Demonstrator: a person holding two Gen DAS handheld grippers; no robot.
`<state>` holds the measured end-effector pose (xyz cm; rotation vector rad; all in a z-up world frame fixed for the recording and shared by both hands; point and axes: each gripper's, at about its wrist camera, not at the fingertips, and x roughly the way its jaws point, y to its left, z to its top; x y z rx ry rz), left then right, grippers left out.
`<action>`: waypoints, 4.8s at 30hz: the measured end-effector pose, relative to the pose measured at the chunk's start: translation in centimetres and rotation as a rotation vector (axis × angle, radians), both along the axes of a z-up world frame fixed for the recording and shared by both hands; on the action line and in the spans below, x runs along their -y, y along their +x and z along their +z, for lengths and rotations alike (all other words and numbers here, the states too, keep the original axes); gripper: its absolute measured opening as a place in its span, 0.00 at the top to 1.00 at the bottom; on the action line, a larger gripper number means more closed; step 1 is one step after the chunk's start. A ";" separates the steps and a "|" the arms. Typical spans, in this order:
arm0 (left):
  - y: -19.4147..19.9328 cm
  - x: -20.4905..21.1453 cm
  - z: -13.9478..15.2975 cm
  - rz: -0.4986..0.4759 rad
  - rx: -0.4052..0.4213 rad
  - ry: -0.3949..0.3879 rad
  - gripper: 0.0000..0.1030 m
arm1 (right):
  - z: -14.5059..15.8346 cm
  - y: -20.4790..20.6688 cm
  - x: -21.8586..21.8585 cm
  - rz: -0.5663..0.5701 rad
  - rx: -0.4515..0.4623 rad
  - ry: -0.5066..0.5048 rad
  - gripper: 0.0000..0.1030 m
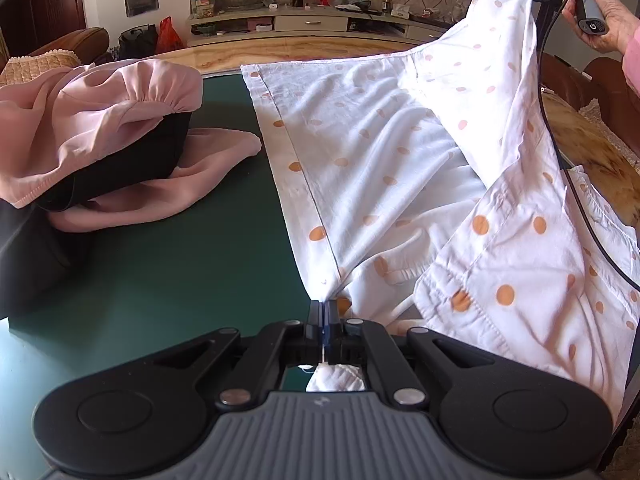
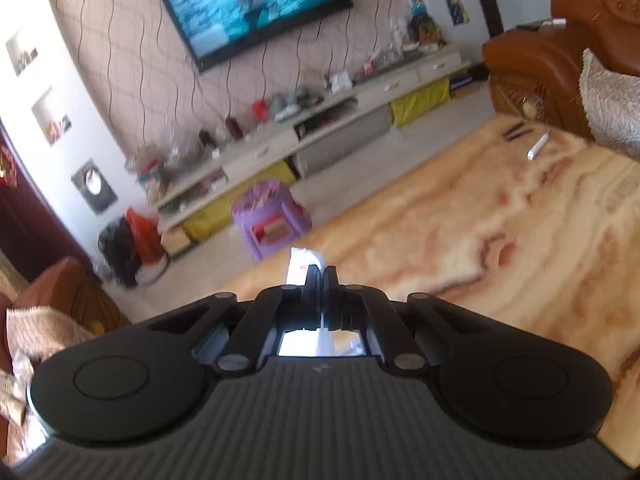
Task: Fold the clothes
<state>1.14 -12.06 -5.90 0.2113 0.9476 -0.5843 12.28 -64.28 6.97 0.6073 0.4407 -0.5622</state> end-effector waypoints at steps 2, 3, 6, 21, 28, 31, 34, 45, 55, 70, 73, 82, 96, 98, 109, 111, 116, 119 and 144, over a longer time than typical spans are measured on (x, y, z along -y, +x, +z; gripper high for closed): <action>0.2 -0.3 0.0 -0.004 -0.010 -0.011 1.00 | 0.1 0.2 0.8 0.007 -0.013 -0.005 0.97; 0.3 -0.3 0.0 -0.006 -0.013 -0.016 1.00 | 0.1 0.5 1.3 0.016 -0.021 -0.003 0.97; 0.3 -0.4 0.0 -0.009 -0.016 -0.022 1.00 | -0.4 1.7 1.9 0.025 -0.038 0.024 0.97; -0.2 0.0 -0.1 -0.004 0.012 0.000 1.00 | -0.2 22.3 -22.3 0.436 -0.092 0.128 0.94; -0.2 -0.2 -0.1 -0.011 0.016 -0.010 1.00 | -1.6 27.1 -30.3 0.630 -0.225 0.041 0.60; -0.1 -0.6 -0.2 -0.019 0.013 -0.032 1.00 | -2.0 24.0 -28.6 0.667 -0.251 -0.037 0.55; 0.1 -1.0 -0.3 -0.023 0.005 -0.052 1.00 | -3.1 19.7 -26.2 0.726 -0.307 -0.056 0.55; 0.3 -1.3 -0.3 -0.003 -0.012 -0.080 1.00 | -5.4 -5.6 -28.9 1.110 -0.307 -0.072 0.55; 0.2 -3.0 0.3 0.057 -0.033 -0.095 0.96 | 1.4 -18.2 -28.1 1.291 0.021 0.218 0.41; -6.4 -4.6 1.8 0.001 -0.058 -0.042 0.95 | -8.1 -19.0 -38.9 1.076 -0.393 -0.074 0.95; -7.3 -5.5 2.0 0.011 -0.069 -0.063 0.94 | -7.7 -19.9 -35.9 0.983 -0.345 0.044 0.95; -8.7 -6.1 2.0 0.001 -0.078 -0.069 0.92 | -9.6 -25.9 -24.0 0.538 -0.427 0.204 0.82; -10.4 -6.1 2.4 -0.001 -0.085 -0.055 0.85 | -4.3 -27.8 -39.0 1.659 -0.419 -0.702 0.26; -10.3 -6.4 2.4 0.001 -0.113 -0.077 0.85 | -4.7 -28.1 -38.7 1.687 -0.442 -0.706 0.26; -8.8 -3.9 2.1 0.003 -0.291 -0.181 0.52 | -7.2 -27.7 -38.9 1.604 -0.415 -0.773 0.90; -8.0 -3.2 1.8 0.038 -0.332 -0.182 0.52 | -7.2 -28.1 -38.6 1.585 -0.388 -0.752 0.90; -6.2 -2.1 0.3 0.137 -0.442 -0.197 0.53 | -6.7 -29.8 -37.4 1.548 -0.326 -0.711 0.91; -5.8 -1.9 -0.3 0.169 -0.509 -0.253 0.52 | -6.3 -30.6 -36.2 1.514 -0.301 -0.692 0.91; -8.3 -2.0 8.2 0.172 -0.185 -0.445 0.93 | -4.3 -32.7 -32.0 1.340 -0.141 -0.518 0.92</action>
